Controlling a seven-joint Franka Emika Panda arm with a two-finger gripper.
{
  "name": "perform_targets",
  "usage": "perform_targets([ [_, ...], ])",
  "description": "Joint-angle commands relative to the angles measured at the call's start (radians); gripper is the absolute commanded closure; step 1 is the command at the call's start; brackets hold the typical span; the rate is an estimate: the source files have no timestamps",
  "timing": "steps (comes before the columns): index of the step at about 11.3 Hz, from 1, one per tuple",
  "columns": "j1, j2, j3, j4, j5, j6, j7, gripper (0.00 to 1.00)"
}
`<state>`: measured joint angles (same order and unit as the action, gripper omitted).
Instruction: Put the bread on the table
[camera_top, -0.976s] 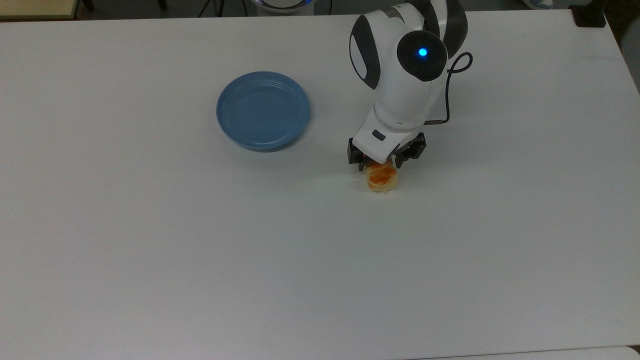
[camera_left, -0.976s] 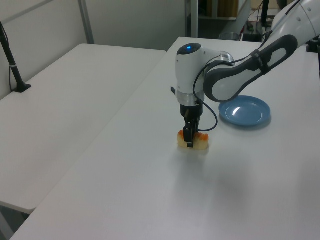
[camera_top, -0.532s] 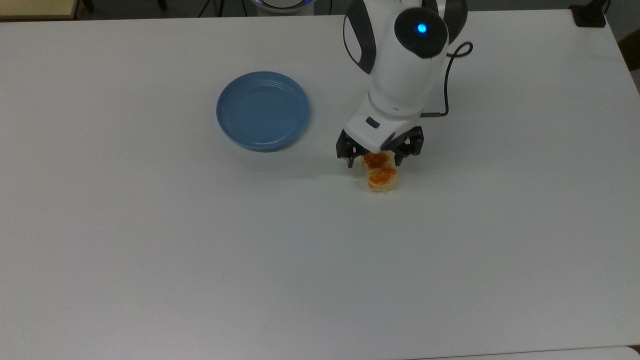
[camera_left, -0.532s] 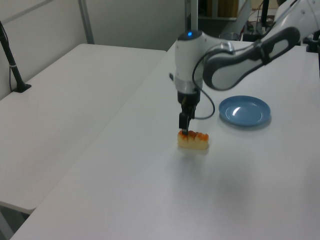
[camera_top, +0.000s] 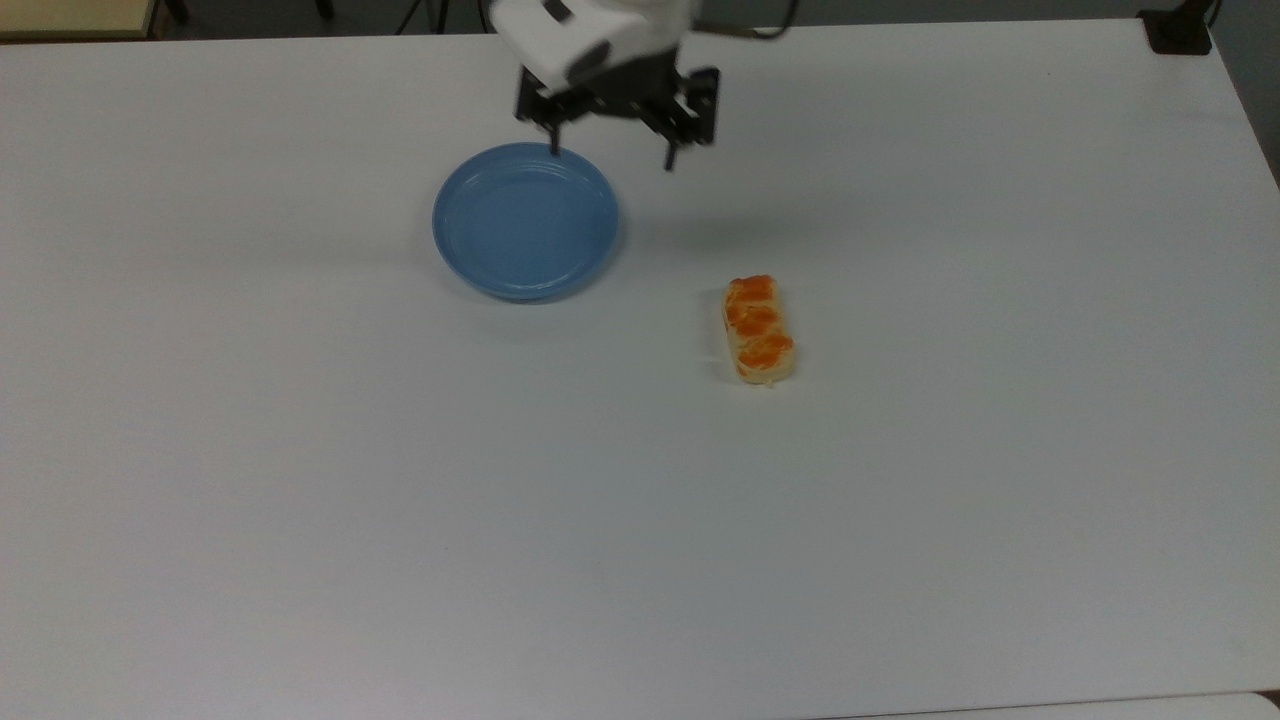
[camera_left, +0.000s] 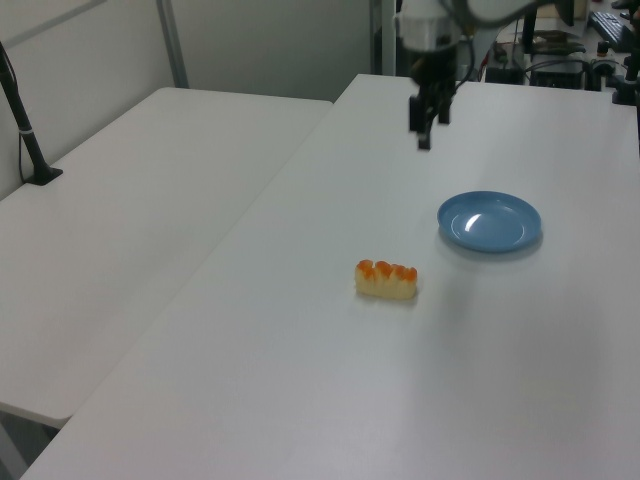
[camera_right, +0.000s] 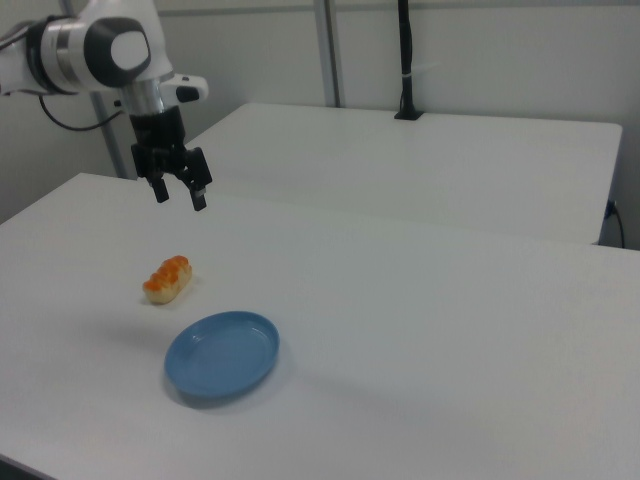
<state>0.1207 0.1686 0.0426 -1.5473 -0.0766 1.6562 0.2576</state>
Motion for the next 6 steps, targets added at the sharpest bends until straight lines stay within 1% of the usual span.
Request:
perform_targets([
  [1, -0.09, -0.102, 0.003, -0.034, 0.0, -0.113, -0.151, 0.0],
  [2, -0.091, -0.112, -0.013, -0.034, 0.0, -0.121, -0.158, 0.0],
  [3, -0.09, -0.11, -0.02, -0.036, 0.001, -0.119, -0.158, 0.0],
  [6, -0.092, -0.11, -0.021, -0.037, 0.0, -0.115, -0.161, 0.0],
])
